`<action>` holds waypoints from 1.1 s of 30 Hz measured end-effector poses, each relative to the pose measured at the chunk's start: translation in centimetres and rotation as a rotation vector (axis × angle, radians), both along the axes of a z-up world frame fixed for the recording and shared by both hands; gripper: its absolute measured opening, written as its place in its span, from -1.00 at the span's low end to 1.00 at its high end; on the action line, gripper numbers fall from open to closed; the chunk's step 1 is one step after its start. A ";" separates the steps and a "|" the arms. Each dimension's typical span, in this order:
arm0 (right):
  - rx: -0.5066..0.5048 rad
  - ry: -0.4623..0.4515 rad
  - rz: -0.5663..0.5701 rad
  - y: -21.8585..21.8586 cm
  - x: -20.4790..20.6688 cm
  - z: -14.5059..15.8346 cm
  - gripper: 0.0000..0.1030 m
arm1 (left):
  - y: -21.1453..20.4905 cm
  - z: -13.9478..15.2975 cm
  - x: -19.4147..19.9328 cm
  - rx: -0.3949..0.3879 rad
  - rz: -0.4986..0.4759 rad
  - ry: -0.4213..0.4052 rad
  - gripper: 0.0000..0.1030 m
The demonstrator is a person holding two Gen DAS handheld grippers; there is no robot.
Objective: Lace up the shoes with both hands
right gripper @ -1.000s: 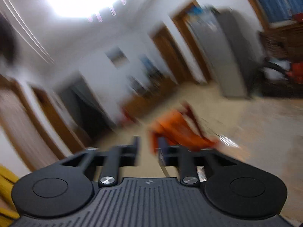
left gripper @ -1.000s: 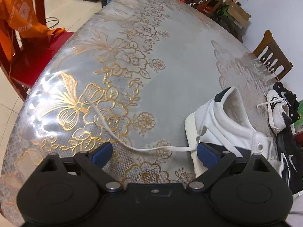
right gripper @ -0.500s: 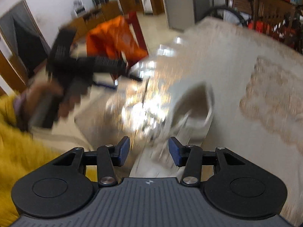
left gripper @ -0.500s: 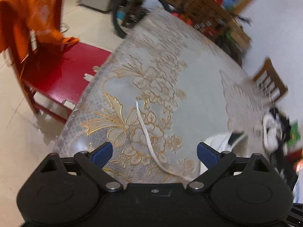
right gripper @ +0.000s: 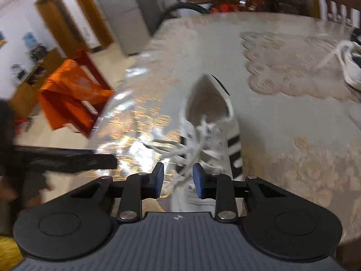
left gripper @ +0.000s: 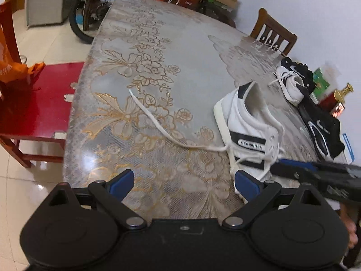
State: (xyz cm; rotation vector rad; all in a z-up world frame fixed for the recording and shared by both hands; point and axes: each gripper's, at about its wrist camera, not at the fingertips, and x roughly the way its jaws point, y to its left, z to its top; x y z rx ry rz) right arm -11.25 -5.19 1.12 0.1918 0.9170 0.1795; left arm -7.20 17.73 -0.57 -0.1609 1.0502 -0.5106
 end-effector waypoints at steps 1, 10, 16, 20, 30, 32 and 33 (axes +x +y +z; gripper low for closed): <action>-0.021 -0.006 -0.018 0.2 0.0 -0.4 -0.52 | 0.4 0.0 -0.3 0.007 -0.001 -0.005 0.86; -0.059 -0.159 -0.070 0.6 -2.2 0.3 -0.99 | 2.9 0.7 -0.5 -0.003 0.043 -0.019 0.86; 0.016 -0.307 0.376 3.7 -8.6 5.2 -0.87 | 3.6 0.8 0.4 -0.027 0.053 -0.018 0.86; -0.149 -0.208 0.430 6.3 -8.8 2.4 -0.08 | 4.0 0.8 0.7 -0.024 0.055 -0.021 0.86; 0.002 0.050 -0.100 1.0 -5.3 -2.2 -0.18 | 3.4 -0.5 1.7 -0.020 0.010 0.034 0.86; -0.041 0.036 -0.107 1.3 -5.0 -2.4 -0.25 | 2.9 -0.7 2.2 -0.026 0.010 0.046 0.86; -0.063 0.029 -0.111 1.5 -4.8 -2.5 -0.30 | 2.7 -0.8 2.5 -0.027 0.012 0.048 0.86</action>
